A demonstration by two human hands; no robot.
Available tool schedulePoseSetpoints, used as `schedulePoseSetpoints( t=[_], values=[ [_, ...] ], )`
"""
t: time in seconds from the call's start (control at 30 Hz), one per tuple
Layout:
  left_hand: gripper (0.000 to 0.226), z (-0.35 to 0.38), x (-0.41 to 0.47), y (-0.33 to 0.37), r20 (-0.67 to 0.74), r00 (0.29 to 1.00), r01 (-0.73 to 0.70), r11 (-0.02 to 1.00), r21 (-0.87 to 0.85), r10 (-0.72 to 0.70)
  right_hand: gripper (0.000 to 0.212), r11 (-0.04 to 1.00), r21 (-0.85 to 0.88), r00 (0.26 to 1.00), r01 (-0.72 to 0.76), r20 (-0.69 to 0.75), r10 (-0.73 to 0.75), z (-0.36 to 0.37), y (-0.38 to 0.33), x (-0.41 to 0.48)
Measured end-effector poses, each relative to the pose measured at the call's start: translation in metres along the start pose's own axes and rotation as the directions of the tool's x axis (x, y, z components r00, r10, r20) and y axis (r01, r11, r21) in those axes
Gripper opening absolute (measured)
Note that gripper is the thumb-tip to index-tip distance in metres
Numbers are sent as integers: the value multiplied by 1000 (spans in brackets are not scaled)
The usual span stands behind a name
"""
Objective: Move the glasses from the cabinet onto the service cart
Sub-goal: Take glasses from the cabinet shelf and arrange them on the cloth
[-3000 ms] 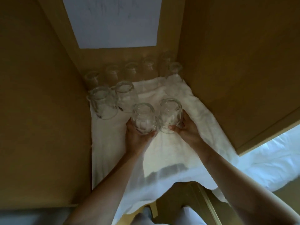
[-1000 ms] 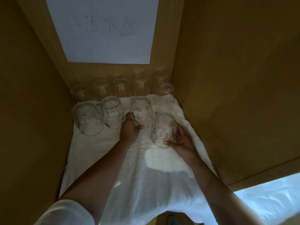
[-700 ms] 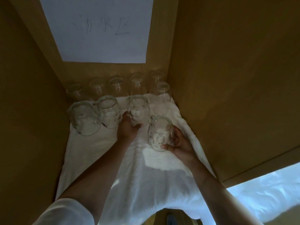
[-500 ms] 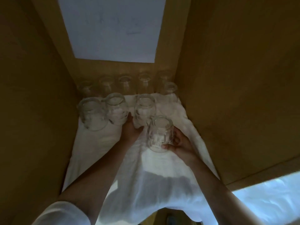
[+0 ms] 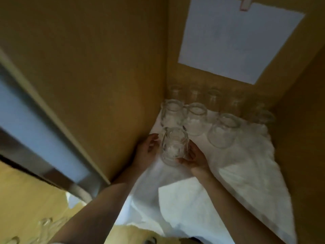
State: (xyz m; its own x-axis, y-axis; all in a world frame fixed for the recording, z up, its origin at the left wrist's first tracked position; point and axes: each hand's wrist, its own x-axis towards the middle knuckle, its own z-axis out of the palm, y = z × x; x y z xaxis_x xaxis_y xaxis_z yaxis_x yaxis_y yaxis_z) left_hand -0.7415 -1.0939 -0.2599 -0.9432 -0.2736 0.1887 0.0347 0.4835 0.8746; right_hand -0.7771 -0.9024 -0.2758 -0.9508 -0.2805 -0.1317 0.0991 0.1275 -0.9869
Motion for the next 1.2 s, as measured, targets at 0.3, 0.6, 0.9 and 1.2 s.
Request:
schedulePoseSetpoints(
  t=[0.3, 0.6, 0.9, 1.2],
  values=[
    [85, 4, -17, -7, 179, 984, -9, 984, 178, -24, 86, 1000, -22, 1000, -9, -1, 9, 32, -13, 14],
    [97, 23, 2, -10, 26, 997, 59, 965, 257, -68, 77, 977, -141, 982, 162, 122, -145, 27, -33, 35],
    [92, 32, 5, -12, -116, 990, 108, 954, 281, -78, 84, 911, -354, 976, 211, 117, -181, 16, -32, 58],
    [93, 31, 8, -13, -98, 988, 143, 925, 352, -116, 65, 931, -351, 993, 100, -29, -118, 22, -6, 37]
  ],
)
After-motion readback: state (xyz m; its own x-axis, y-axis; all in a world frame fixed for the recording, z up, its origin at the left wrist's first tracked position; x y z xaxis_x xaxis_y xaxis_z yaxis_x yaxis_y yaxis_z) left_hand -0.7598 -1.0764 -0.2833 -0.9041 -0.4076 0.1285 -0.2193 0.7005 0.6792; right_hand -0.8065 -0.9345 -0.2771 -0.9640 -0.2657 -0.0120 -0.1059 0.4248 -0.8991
